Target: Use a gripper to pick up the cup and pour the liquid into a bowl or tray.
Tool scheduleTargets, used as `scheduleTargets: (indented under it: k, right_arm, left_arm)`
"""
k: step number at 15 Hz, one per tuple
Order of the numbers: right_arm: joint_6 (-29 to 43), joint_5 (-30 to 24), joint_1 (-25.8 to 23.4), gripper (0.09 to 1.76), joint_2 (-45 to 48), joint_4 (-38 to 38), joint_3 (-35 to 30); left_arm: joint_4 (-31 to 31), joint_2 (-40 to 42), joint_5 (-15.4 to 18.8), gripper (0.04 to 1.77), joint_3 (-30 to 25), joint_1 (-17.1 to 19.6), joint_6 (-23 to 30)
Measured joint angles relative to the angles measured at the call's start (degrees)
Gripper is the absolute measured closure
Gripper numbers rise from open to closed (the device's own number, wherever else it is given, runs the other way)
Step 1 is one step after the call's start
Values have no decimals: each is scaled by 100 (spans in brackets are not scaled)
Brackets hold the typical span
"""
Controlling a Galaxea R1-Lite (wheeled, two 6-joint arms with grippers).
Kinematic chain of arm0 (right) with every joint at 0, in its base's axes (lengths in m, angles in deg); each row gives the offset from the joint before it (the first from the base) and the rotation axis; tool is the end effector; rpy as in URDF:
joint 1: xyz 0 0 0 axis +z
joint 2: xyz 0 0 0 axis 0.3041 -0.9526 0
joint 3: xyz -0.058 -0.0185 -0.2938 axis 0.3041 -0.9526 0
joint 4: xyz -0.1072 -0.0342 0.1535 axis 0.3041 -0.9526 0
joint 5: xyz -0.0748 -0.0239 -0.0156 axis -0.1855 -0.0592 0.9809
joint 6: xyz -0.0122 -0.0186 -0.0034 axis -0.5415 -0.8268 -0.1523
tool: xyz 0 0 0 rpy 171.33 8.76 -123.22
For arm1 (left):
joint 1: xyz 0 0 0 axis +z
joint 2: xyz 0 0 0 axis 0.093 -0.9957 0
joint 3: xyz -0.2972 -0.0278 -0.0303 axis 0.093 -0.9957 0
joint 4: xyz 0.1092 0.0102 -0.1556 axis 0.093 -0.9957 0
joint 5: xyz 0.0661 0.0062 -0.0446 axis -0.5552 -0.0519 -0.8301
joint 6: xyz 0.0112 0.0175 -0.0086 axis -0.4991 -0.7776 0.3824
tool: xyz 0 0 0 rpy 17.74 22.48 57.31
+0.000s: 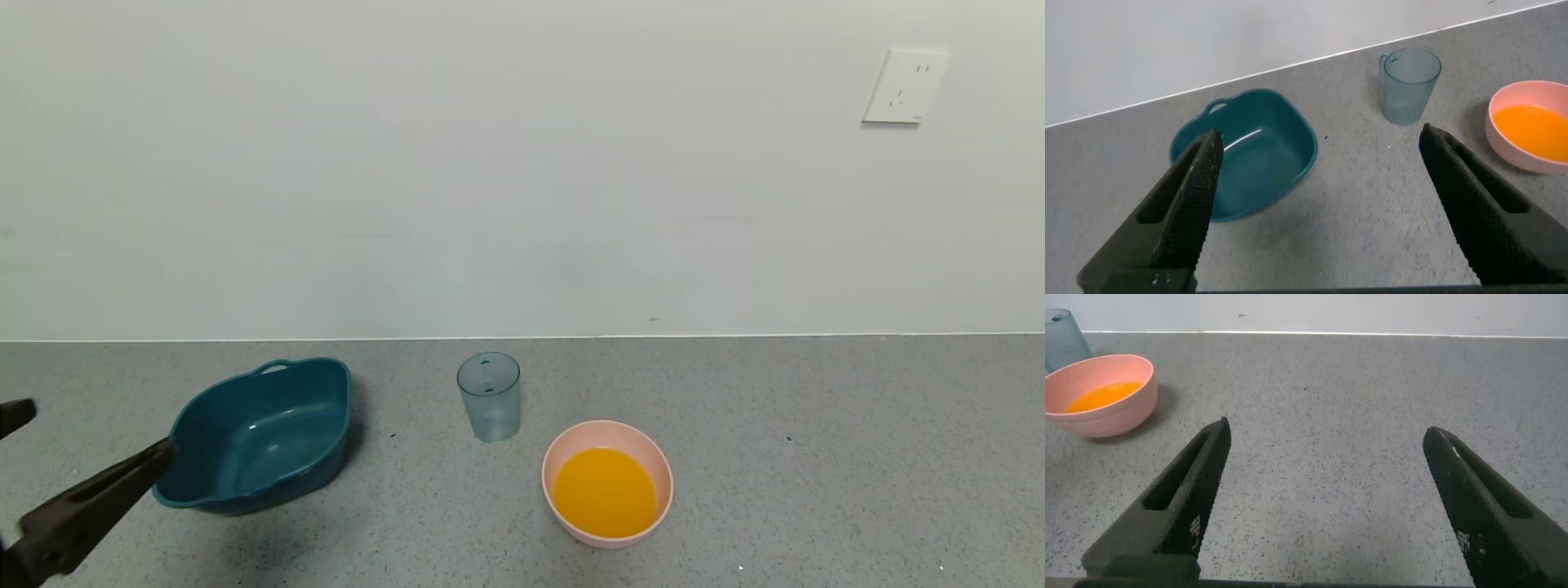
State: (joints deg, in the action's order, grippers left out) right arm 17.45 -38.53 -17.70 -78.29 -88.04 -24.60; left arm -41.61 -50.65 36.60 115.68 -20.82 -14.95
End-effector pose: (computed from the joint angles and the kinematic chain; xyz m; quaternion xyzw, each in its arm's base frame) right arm -0.0227 0.0000 0.0759 0.0151 -0.0026 0.0000 0.9999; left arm 0.0734 -0.0162 0.2268 0.0777 0.0861 -0.0518 0.9919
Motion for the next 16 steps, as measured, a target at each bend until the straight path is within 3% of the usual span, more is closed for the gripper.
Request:
scheduleTargets:
  k: [4, 6, 11, 16]
  right_arm:
    - [0, 0, 0, 14, 0, -2, 0]
    - [-16, 0, 0, 14, 0, -5, 0]
    - [-16, 0, 0, 14, 0, -5, 0]
    - [-16, 0, 0, 14, 0, -9, 0]
  left_arm:
    - [-1551, 1647, -317, 9, 83, 176, -111]
    - [-1914, 2282, -389, 9, 105, 363, -194]
    - [-1931, 2831, -625, 9, 134, 1036, -260]
    - [-1983, 3517, -441, 9, -240, 1482, -375]
